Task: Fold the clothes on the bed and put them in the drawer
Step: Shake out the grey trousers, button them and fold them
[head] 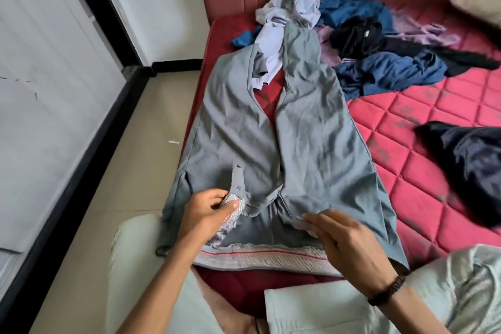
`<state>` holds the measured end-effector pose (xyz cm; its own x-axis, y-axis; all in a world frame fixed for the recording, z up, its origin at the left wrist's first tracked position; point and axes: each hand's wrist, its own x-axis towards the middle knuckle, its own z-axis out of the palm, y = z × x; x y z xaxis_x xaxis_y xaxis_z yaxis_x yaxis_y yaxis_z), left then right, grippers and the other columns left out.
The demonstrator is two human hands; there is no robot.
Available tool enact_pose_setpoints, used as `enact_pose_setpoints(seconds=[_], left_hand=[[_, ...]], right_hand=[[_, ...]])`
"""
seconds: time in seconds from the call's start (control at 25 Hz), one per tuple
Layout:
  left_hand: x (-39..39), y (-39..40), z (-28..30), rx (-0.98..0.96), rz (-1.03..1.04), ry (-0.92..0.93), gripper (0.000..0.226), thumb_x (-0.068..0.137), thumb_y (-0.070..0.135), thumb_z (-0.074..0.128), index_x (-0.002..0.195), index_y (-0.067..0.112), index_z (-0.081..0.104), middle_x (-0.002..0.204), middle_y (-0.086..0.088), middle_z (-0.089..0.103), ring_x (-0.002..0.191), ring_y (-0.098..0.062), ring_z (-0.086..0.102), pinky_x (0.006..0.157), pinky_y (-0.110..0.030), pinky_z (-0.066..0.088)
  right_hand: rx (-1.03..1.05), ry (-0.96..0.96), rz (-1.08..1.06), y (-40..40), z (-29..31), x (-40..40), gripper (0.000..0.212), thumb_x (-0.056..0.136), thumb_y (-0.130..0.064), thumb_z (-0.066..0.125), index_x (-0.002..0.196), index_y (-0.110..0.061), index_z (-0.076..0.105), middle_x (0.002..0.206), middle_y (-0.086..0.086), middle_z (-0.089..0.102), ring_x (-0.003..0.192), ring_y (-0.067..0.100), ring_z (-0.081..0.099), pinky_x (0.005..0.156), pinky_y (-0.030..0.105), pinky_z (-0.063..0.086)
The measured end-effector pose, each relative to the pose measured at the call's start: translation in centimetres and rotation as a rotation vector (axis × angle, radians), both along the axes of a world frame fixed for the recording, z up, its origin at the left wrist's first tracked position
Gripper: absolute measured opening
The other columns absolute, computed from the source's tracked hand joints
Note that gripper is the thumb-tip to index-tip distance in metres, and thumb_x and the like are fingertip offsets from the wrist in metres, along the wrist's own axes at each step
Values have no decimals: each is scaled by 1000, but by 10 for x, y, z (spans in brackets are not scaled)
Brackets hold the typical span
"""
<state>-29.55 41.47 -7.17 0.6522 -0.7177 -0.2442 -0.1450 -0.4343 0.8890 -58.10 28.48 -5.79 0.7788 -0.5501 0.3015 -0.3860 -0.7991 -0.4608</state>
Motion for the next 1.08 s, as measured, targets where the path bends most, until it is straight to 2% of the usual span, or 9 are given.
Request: enact_pose_setpoints(seconds=[0.08, 0.16, 0.24, 0.32, 0.44, 0.52, 0.64, 0.8, 1.08], left_hand=[[-2, 7, 7, -144, -52, 112, 36, 74, 42, 81, 100, 16, 78, 95, -2, 80, 87, -12, 72, 78, -25, 55], [-8, 10, 13, -213, -163, 107, 27, 89, 34, 75, 110, 17, 77, 103, -3, 79, 95, -10, 70, 85, -23, 54], [-16, 8, 18, -207, -257, 18, 20, 97, 26, 71, 115, 19, 74, 102, 3, 79, 93, -5, 69, 85, -22, 54], [-27, 4, 23, -180, -325, -144, 14, 96, 24, 72, 110, 21, 74, 95, 10, 76, 87, -1, 68, 80, -23, 54], [-43, 0, 25, -207, -406, -313, 13, 92, 23, 75, 105, 22, 75, 100, 14, 75, 96, -6, 71, 87, -30, 56], [-51, -4, 24, -229, -481, -391, 14, 91, 25, 75, 105, 23, 77, 100, 16, 74, 98, -4, 70, 88, -32, 56], [-58, -7, 22, -245, -545, -375, 13, 94, 24, 73, 105, 22, 79, 99, 15, 74, 98, -6, 70, 88, -35, 56], [-56, -7, 21, -249, -536, -313, 14, 95, 21, 74, 107, 19, 81, 101, 12, 73, 99, -9, 71, 90, -37, 56], [-54, -9, 27, -276, -624, -575, 18, 98, 25, 69, 111, 18, 79, 98, 11, 69, 95, -2, 66, 86, -29, 54]], right_hand=[[-24, -55, 31, -3, 9, 15, 27, 96, -16, 57, 115, -28, 71, 97, -9, 64, 87, 17, 64, 70, 33, 55], [-125, 26, 132, -1, 8, 30, 29, 89, -16, 63, 111, -34, 71, 99, -11, 61, 89, 15, 58, 70, 30, 50], [-227, 161, 214, 6, -3, 40, 33, 82, -17, 71, 108, -37, 69, 100, -11, 58, 92, 16, 53, 73, 33, 43], [-254, 208, 237, 14, -14, 38, 28, 84, -21, 70, 107, -37, 68, 100, -9, 56, 94, 18, 52, 76, 36, 41], [-237, 99, 223, 21, -12, 31, 20, 94, -22, 61, 109, -32, 69, 102, -7, 58, 95, 20, 54, 80, 36, 41], [-196, -22, 185, 23, -9, 31, 15, 99, -20, 63, 108, -27, 71, 103, -8, 63, 94, 20, 56, 81, 34, 42], [-174, -150, 82, 26, -12, 37, 3, 97, -22, 72, 99, -24, 73, 95, -8, 66, 84, 21, 60, 73, 36, 47], [-177, -249, -65, 28, -19, 39, 14, 97, -30, 73, 89, -19, 75, 85, -4, 66, 76, 22, 61, 67, 37, 50], [-185, -266, -133, 26, -14, 35, 17, 92, -31, 77, 83, -19, 72, 79, -4, 62, 72, 22, 60, 63, 36, 49]])
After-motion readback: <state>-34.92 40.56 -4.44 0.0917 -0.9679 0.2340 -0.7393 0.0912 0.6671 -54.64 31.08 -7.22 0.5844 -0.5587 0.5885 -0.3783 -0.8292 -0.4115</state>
